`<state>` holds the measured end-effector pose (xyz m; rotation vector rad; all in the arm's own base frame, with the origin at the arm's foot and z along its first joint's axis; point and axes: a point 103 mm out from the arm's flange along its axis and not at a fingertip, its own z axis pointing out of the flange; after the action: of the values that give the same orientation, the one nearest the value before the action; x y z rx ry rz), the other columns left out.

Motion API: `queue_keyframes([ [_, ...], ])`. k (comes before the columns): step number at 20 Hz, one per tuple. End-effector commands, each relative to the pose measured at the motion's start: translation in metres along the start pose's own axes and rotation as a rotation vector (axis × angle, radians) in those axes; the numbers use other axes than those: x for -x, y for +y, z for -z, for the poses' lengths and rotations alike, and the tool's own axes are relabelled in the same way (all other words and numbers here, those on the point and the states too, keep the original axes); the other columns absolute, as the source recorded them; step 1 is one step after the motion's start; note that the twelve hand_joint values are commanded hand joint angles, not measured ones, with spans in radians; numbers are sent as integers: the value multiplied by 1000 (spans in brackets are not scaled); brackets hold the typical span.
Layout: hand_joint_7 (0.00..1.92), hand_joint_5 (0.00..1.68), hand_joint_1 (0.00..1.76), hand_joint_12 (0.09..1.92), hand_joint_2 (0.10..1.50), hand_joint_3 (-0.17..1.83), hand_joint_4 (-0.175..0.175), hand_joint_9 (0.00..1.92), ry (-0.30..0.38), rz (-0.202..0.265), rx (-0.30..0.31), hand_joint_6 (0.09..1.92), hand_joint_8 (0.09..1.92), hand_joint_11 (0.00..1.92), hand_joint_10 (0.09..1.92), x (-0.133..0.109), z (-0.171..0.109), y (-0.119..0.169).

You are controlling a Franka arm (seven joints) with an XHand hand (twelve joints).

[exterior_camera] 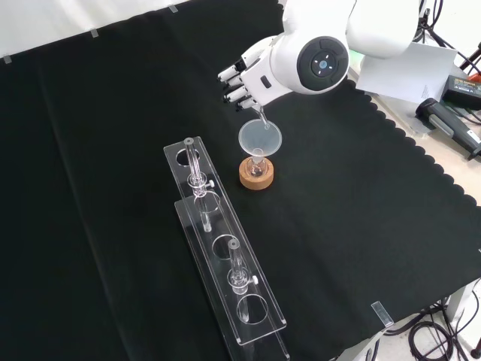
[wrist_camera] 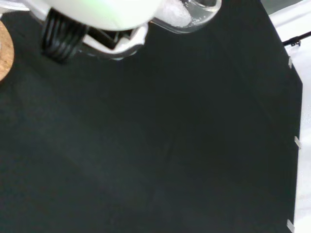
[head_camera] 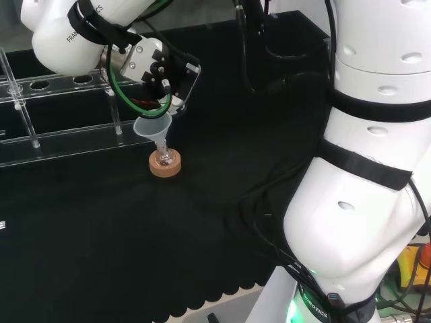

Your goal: Pour all the NaCl from the weighing funnel into the round-bottom flask.

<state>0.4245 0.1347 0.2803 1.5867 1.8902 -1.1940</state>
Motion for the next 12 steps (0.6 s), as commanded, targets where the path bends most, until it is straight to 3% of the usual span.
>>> queue_keyframes([
  [1, 720, 1404, 1147, 1077, 624, 634, 175, 1097, -34, -17, -6, 418, 642, 811, 264, 0, -2, -1],
  [12, 713, 1403, 1147, 1077, 623, 637, 175, 1096, -55, -3, 13, 422, 641, 808, 262, 6, -11, 1],
])
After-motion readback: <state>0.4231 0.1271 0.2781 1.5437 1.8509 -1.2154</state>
